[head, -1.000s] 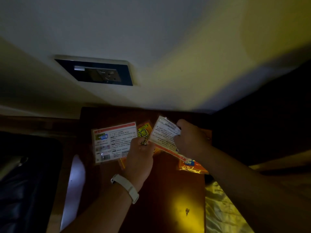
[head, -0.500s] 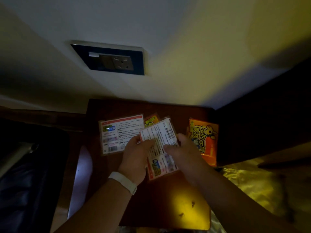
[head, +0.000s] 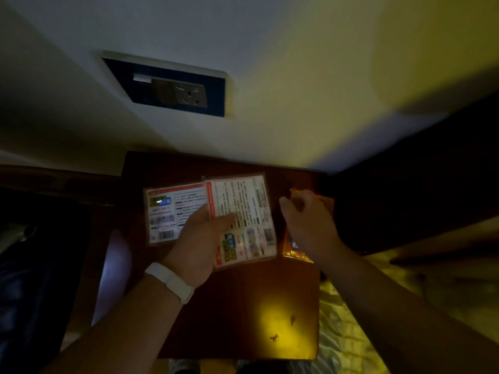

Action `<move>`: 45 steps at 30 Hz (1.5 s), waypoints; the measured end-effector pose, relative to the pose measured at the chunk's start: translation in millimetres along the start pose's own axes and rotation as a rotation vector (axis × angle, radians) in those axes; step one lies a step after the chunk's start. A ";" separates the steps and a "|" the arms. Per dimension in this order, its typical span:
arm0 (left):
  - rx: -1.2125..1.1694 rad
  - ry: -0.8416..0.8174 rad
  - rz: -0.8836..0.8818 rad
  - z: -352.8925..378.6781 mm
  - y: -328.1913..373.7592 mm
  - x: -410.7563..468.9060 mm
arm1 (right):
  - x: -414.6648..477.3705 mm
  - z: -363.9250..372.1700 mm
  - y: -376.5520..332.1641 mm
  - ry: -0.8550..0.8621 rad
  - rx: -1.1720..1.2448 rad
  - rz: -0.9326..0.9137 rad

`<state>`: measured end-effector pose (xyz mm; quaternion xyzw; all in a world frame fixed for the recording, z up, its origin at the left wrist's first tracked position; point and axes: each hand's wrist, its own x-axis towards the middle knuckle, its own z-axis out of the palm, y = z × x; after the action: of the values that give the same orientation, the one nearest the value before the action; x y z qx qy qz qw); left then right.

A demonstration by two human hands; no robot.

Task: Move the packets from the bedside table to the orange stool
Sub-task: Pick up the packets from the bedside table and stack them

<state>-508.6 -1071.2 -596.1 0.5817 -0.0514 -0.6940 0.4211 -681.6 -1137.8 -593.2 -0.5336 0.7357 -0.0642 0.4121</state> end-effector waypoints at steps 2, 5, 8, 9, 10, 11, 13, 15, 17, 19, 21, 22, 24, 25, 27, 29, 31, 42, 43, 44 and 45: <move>0.042 0.020 0.008 -1.8 3.1 2.6 | 15.6 -6.2 12.1 -0.028 -0.329 -0.137; 0.076 0.035 0.007 -5.3 4.5 4.3 | 30.4 -16.2 25.9 -0.207 -0.639 -0.191; 0.101 0.039 -0.014 -6.9 4.0 5.7 | 39.5 -23.2 31.3 -0.325 -0.809 -0.218; 0.112 0.036 -0.018 -6.6 3.4 6.6 | 41.7 -23.6 30.5 -0.330 -0.874 -0.235; 0.124 0.032 -0.020 -6.0 2.3 7.6 | 43.1 -23.4 29.3 -0.321 -0.932 -0.254; 0.136 0.031 -0.022 -4.9 1.0 8.6 | 44.2 -22.6 28.8 -0.302 -0.983 -0.275; 0.150 0.038 -0.029 -2.8 -1.6 9.3 | 47.0 -22.0 28.5 -0.261 -1.038 -0.302; 0.163 0.043 -0.040 -0.6 -4.0 9.5 | 50.3 -23.4 29.4 -0.245 -1.015 -0.302; 0.175 0.040 -0.046 0.4 -7.0 10.2 | 51.4 -23.4 29.6 -0.248 -0.992 -0.294; 0.188 0.054 -0.046 1.0 -9.4 12.8 | 51.8 -21.5 29.0 -0.258 -0.937 -0.271; 0.201 0.081 -0.040 1.3 -10.4 14.5 | 51.1 -20.6 27.3 -0.282 -0.850 -0.230; 0.202 0.091 -0.037 0.9 -10.2 14.8 | 50.5 -21.1 25.8 -0.287 -0.824 -0.225; 0.200 0.106 -0.033 -2.1 -9.6 14.1 | 47.4 -22.3 24.1 -0.300 -0.783 -0.244; 0.199 0.114 -0.029 -4.4 -9.0 13.5 | 44.1 -22.5 23.5 -0.313 -0.755 -0.258; 0.196 0.135 -0.022 -8.7 -7.3 11.6 | 34.1 -21.4 20.9 -0.349 -0.702 -0.283; 0.190 0.164 -0.016 -13.8 -4.8 8.7 | 23.0 -19.2 15.4 -0.403 -0.651 -0.305; 0.180 0.178 -0.002 -19.2 -1.5 4.8 | 14.5 -18.1 6.3 -0.491 -0.563 -0.301; 0.002 0.056 0.064 -46.8 4.5 -21.2 | -27.2 9.1 -94.1 -0.652 -0.513 -0.547; -0.028 0.036 0.058 -50.5 4.9 -23.4 | -28.3 14.8 -98.7 -0.636 -0.532 -0.570; -0.026 0.013 0.059 -54.4 5.4 -24.9 | -28.7 21.0 -102.3 -0.620 -0.537 -0.578; -0.005 -0.017 0.060 -58.1 6.5 -28.3 | -30.5 27.3 -105.7 -0.600 -0.533 -0.586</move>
<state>-456.6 -1032.8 -589.3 0.5727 -0.0704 -0.6863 0.4427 -583.0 -1147.5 -538.1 -0.7997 0.3948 0.1694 0.4194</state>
